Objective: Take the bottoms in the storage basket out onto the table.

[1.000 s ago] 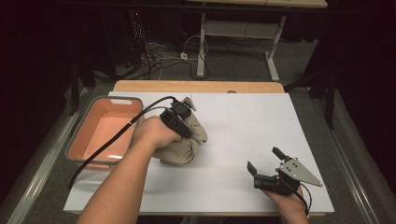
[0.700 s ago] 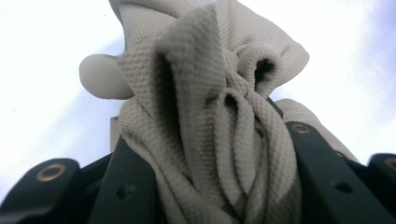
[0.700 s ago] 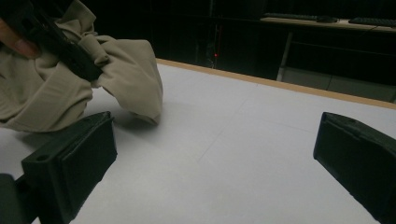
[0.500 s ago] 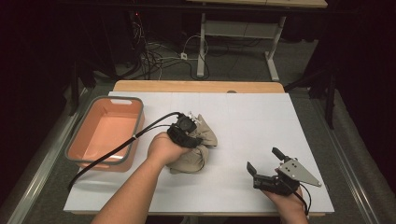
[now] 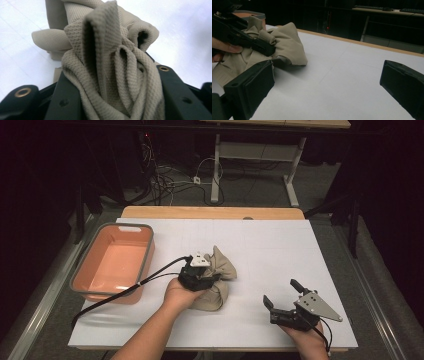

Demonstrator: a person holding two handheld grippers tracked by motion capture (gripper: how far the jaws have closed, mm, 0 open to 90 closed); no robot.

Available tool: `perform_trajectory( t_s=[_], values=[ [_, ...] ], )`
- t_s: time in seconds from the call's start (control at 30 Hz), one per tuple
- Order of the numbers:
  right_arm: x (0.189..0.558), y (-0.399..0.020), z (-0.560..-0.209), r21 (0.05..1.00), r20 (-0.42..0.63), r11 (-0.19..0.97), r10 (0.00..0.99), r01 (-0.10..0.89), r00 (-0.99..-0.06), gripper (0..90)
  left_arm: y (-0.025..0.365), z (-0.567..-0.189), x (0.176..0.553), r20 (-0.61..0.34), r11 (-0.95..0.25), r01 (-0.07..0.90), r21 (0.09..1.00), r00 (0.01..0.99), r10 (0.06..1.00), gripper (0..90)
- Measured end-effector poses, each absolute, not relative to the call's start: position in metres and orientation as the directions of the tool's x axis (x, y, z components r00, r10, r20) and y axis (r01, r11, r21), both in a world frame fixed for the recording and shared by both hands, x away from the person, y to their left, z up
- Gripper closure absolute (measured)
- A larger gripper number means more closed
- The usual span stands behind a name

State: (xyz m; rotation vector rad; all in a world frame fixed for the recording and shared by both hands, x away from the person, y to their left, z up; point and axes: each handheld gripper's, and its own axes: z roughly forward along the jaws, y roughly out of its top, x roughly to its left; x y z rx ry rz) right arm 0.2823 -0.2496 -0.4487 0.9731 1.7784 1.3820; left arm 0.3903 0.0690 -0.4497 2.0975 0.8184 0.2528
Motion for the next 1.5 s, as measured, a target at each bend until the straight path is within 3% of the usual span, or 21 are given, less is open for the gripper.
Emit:
perform_trajectory(
  t_s=[0.2, 0.37, 0.53, 0.63, 0.9, 1.5],
  values=[
    [0.279, -0.254, -0.449, 0.973, -0.076, 0.171, 0.871, 0.156, -0.485, 0.0, 0.073, -0.454, 0.391, -0.152, -0.402, 0.475, 0.783, 0.772, 0.617, 42.6],
    [0.275, -0.254, -0.452, 0.971, -0.074, 0.174, 0.867, 0.162, -0.492, 0.0, 0.082, -0.446, 0.383, -0.158, -0.374, 0.454, 0.809, 0.781, 0.605, 21.5],
    [0.276, -0.246, -0.455, 0.968, -0.077, 0.189, 0.855, 0.168, -0.514, 0.0, 0.100, -0.437, 0.367, -0.153, -0.343, 0.423, 0.839, 0.788, 0.597, 12.6],
    [0.277, -0.239, -0.456, 0.966, -0.079, 0.196, 0.843, 0.169, -0.532, 0.0, 0.109, -0.431, 0.358, -0.165, -0.316, 0.429, 0.846, 0.776, 0.609, 0.0],
    [0.283, -0.217, -0.458, 0.962, -0.082, 0.216, 0.810, 0.165, -0.581, 0.0, 0.137, -0.430, 0.328, -0.164, -0.259, 0.408, 0.875, 0.756, 0.634, 0.0],
    [0.296, -0.179, -0.461, 0.961, -0.046, 0.210, 0.761, 0.179, -0.647, 0.0, 0.185, -0.478, 0.269, -0.191, -0.245, 0.485, 0.840, 0.685, 0.703, 0.0]
  ],
)
